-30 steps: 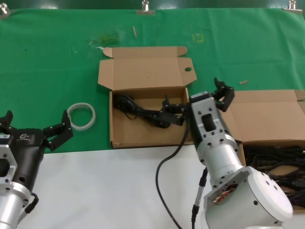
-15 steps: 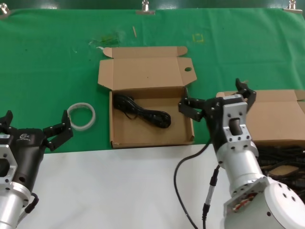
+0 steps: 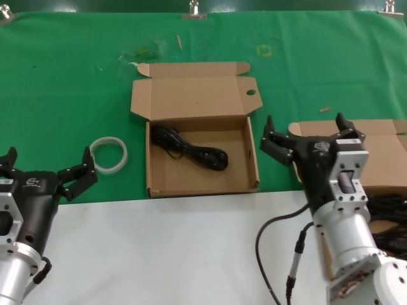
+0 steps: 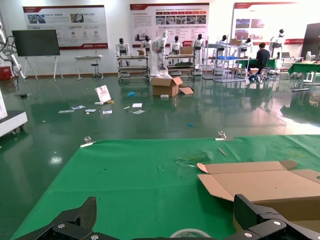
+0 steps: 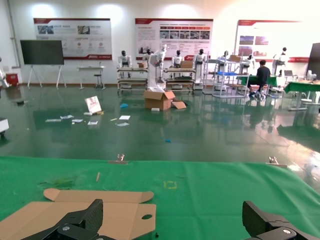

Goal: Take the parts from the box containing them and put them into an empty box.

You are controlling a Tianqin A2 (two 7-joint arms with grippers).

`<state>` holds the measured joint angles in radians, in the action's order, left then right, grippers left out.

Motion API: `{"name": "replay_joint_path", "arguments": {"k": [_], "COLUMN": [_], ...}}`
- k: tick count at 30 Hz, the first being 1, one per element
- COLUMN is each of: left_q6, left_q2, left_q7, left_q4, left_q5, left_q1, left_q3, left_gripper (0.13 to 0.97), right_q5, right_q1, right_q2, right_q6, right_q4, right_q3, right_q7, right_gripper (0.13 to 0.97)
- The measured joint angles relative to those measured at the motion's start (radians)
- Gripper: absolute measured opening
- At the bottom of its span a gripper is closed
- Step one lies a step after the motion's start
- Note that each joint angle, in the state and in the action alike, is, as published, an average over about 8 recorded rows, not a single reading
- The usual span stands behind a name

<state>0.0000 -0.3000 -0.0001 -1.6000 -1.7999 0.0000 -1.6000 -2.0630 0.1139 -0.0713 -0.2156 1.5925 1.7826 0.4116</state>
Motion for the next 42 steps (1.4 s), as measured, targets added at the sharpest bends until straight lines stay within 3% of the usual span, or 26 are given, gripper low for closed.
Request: {"name": "replay_joint_path", "arguments": {"k": [19, 42], "left_q6": [0.0, 0.0], "left_q2": [0.0, 0.0], "left_q7": [0.0, 0.0], "left_q4": [0.0, 0.0], "left_q5": [0.0, 0.0], "left_q1": [0.0, 0.0], "left_q3": [0.0, 0.0], "left_gripper": [0.966, 0.966], "right_q5": [0.221, 0.231], "right_q1": [-0.096, -0.1], "right_q2": [0.0, 0.0], "right_q6": [0.182, 0.189], "right_q4": [0.006, 0.007], "right_q3": [-0.154, -0.16], "right_q7": [-0.347, -0.362], "right_gripper": [0.966, 0.966]}}
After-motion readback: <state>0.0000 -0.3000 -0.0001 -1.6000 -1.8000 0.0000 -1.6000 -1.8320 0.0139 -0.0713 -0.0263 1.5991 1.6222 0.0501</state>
